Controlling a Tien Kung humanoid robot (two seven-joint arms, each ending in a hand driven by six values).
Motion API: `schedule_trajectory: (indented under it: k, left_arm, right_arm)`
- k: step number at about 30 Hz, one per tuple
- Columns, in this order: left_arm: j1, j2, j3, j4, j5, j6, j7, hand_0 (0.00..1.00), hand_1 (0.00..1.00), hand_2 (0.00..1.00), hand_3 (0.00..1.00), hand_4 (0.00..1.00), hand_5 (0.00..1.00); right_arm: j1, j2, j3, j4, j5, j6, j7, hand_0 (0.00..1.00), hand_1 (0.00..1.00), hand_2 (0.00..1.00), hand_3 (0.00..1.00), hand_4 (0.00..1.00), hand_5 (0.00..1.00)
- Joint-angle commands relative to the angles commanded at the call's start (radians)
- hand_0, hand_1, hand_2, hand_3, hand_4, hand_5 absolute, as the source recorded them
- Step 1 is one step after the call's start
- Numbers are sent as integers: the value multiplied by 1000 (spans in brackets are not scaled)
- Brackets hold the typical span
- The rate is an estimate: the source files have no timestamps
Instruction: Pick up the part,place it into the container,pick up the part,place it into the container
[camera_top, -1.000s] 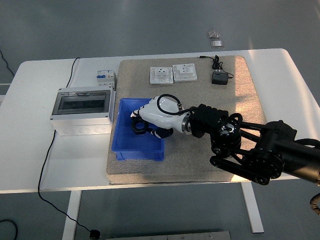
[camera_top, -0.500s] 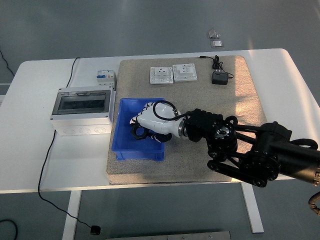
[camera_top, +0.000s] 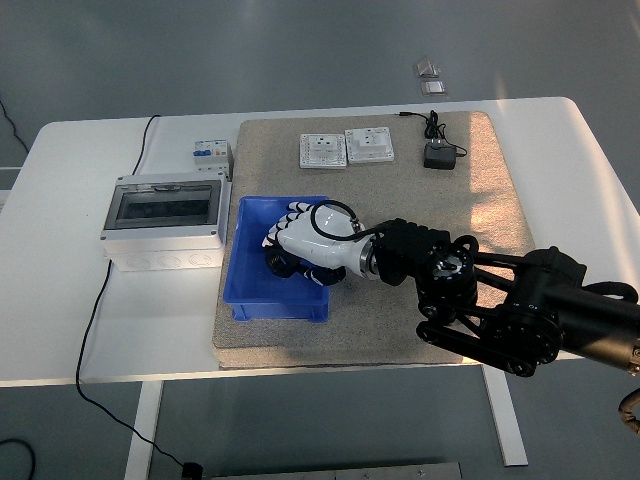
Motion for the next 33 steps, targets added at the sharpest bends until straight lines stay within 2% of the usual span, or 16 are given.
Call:
schedule_trajectory:
  k: [4, 5, 10, 11, 22, 24, 26, 33]
  left_arm:
    - [0, 0, -1, 0, 1, 0, 0, 731, 726, 749, 810, 833, 798]
    - [-1, 0, -1, 0, 0, 0, 0, 731, 725, 750, 810, 834, 797]
    - [0, 0, 0, 0, -2, 1, 0, 731, 725, 750, 810, 834, 797]
    - [0, 0, 0, 0, -2, 1, 0, 729, 724, 749, 809, 832, 795]
    - [-1, -1, -5, 0, 8, 1, 3, 729, 724, 750, 809, 833, 793]
    - [0, -1, -6, 0, 9, 1, 4, 729, 724, 749, 809, 832, 793]
    - [0, 0, -7, 0, 11, 1, 4, 729, 724, 749, 809, 832, 793]
    - [1, -1, -5, 0, 11, 0, 1, 728, 724, 749, 809, 831, 792]
  right_arm:
    - [3, 1, -2, 3, -8, -2, -6, 998, 928, 901, 846, 368, 2]
    - [4, 1, -3, 4, -10, -2, -7, 998, 935, 913, 905, 436, 2]
    - [5, 1, -4, 6, -16, -1, -17, 998, 935, 913, 905, 436, 2]
    - [5, 0, -3, 6, -17, -1, -18, 998, 994, 970, 974, 591, 6]
    - [5, -3, 1, 13, -18, 2, -22, 998, 998, 985, 984, 616, 6]
    - [4, -4, 4, 13, -16, 0, -21, 998, 998, 991, 987, 649, 15]
    - [1, -8, 14, 15, -9, -11, -18, 998, 998, 991, 987, 649, 15]
    - [-52, -55, 156, 29, 76, -127, -18, 998, 998, 991, 990, 679, 28]
